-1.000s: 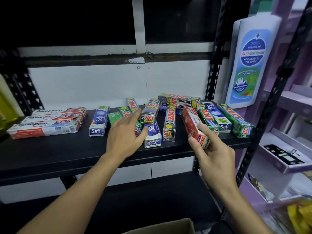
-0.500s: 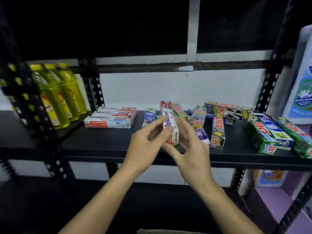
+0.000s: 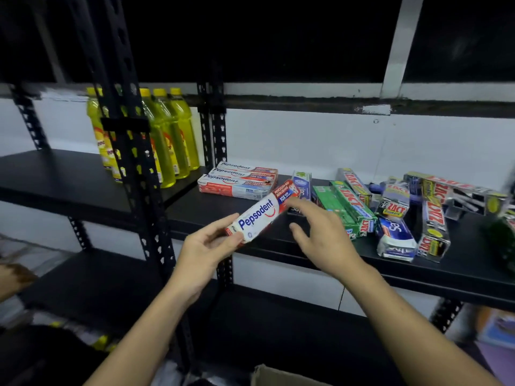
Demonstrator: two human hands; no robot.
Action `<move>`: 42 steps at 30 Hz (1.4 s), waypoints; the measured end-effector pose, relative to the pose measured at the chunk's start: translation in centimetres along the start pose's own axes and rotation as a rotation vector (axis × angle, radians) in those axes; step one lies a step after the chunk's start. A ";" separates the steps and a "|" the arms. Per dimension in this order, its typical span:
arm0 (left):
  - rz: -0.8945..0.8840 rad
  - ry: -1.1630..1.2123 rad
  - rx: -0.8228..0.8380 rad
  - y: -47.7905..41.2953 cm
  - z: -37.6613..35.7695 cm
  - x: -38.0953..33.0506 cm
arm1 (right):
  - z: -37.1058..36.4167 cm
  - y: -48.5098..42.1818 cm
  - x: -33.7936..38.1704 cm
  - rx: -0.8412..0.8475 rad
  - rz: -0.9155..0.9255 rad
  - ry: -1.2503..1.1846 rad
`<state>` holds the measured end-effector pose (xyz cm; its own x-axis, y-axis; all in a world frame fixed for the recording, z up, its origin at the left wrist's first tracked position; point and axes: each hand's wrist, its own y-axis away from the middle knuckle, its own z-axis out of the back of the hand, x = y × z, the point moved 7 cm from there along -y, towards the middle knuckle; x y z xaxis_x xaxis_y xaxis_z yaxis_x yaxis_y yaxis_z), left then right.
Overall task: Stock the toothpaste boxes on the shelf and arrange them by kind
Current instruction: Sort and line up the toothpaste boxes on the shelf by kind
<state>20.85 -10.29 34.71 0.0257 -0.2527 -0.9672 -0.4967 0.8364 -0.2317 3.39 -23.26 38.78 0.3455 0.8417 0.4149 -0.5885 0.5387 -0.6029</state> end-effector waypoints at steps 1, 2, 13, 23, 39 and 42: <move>0.009 0.033 -0.025 0.1 0.7 0.2 | -0.4 -0.7 -0.4 0.020 -0.006 0.040; 0.017 0.061 -0.048 0.1 1.3 0.3 | -0.6 -1.3 -0.8 0.049 -0.011 0.087; -0.047 -0.215 -0.205 -0.3 4.4 0.7 | -3.4 -4.0 -3.8 0.294 -0.189 0.581; -0.098 -0.537 -0.267 -4.9 7.0 -1.0 | -3.9 -4.4 1.9 0.029 -0.009 0.165; 0.040 -0.750 -0.317 -14.6 7.9 -1.3 | -7.5 -8.3 -2.9 -0.088 -0.381 -0.243; -0.014 -0.815 -0.380 -14.4 8.5 -0.4 | -7.9 -8.3 -3.2 -0.050 -0.387 -0.278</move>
<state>35.33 -18.13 37.54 0.5693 0.2831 -0.7719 -0.7416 0.5821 -0.3335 12.99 -30.18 37.06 0.3201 0.5407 0.7779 -0.4169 0.8177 -0.3968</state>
